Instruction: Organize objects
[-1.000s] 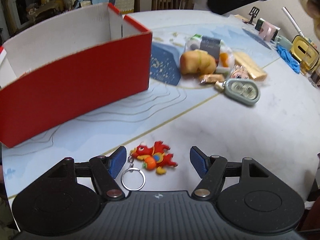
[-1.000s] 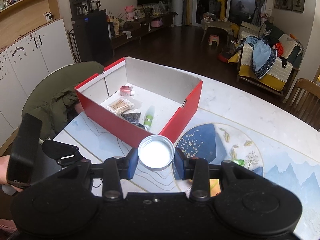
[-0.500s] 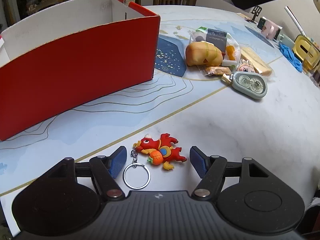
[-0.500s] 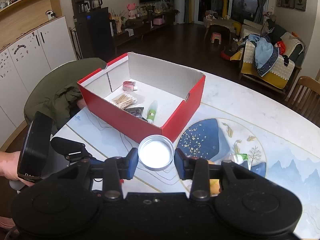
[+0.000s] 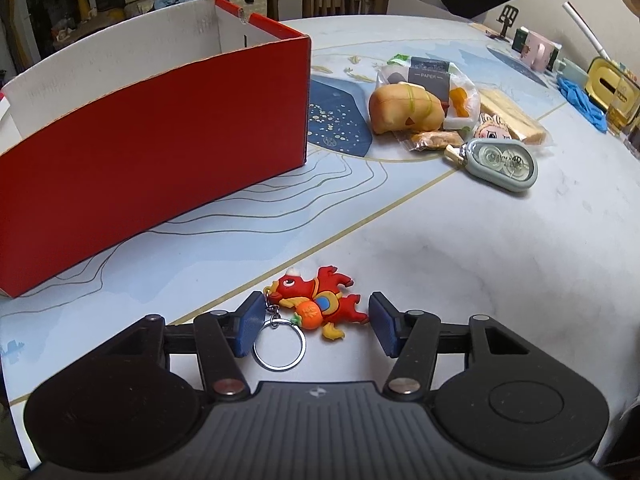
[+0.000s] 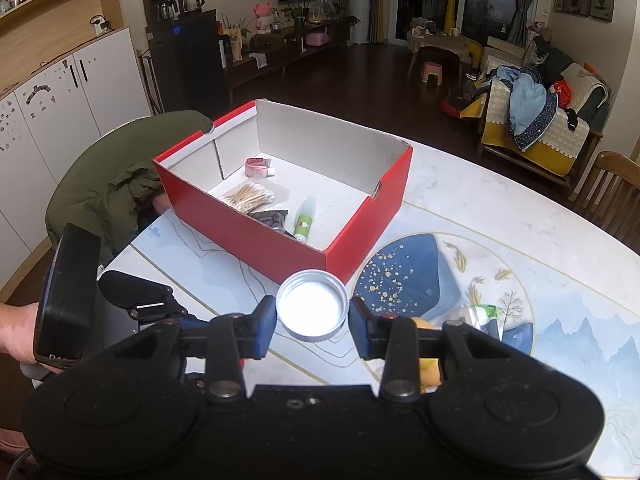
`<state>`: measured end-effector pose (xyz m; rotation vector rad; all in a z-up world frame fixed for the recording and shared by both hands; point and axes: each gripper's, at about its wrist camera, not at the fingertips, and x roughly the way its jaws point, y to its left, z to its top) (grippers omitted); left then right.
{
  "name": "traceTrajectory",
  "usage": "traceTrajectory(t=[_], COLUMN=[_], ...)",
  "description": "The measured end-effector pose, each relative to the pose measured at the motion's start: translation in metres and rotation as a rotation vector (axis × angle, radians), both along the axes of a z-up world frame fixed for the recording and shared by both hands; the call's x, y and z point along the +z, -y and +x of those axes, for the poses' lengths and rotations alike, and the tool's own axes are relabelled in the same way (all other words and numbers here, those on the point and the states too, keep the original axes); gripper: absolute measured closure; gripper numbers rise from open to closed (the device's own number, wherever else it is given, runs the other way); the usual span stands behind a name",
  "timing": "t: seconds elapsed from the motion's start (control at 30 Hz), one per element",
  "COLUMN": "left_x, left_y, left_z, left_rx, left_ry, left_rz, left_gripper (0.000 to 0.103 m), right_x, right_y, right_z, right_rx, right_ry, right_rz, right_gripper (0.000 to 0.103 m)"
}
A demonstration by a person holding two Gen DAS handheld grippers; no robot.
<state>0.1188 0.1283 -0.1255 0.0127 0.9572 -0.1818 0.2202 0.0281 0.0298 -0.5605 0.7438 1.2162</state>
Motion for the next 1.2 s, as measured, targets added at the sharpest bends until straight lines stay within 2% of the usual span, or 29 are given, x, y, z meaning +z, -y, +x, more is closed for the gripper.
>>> traceTrajectory(t=[0.13, 0.17, 0.2, 0.43, 0.57, 0.77, 0.93, 1.2], left_x=[0.004, 0.007, 0.01, 0.011, 0.017, 0.011, 0.006, 0.003], left_y=[-0.01, -0.013, -0.016, -0.032, -0.029, -0.015, -0.009, 0.016], left_z=[-0.003, -0.005, -0.006, -0.009, -0.01, 0.001, 0.005, 0.011], left_rx=[0.048, 0.059, 0.069, 0.12, 0.112, 0.131, 0.153, 0.13], left_ry=[0.012, 0.02, 0.025, 0.025, 0.027, -0.017, -0.021, -0.014], left_rz=[-0.061, -0.082, -0.099, -0.11, -0.154, -0.094, -0.072, 0.082], left_gripper=[0.048, 0.064, 0.067, 0.069, 0.069, 0.068, 0.066, 0.065], right_x=[0.002, 0.002, 0.003, 0.003, 0.003, 0.002, -0.001, -0.004], right_y=[-0.003, -0.005, -0.006, -0.017, -0.02, -0.021, -0.019, -0.017], right_z=[0.001, 0.002, 0.003, 0.005, 0.005, 0.007, 0.008, 0.012], right_rx=[0.001, 0.002, 0.003, 0.008, 0.011, 0.009, 0.007, 0.007], right_ry=[0.002, 0.003, 0.004, 0.011, 0.01, 0.004, -0.004, -0.017], right_rz=[0.0, 0.0, 0.001, -0.007, -0.007, -0.009, -0.01, -0.004], right_gripper=[0.065, 0.065, 0.065, 0.065, 0.065, 0.065, 0.065, 0.065])
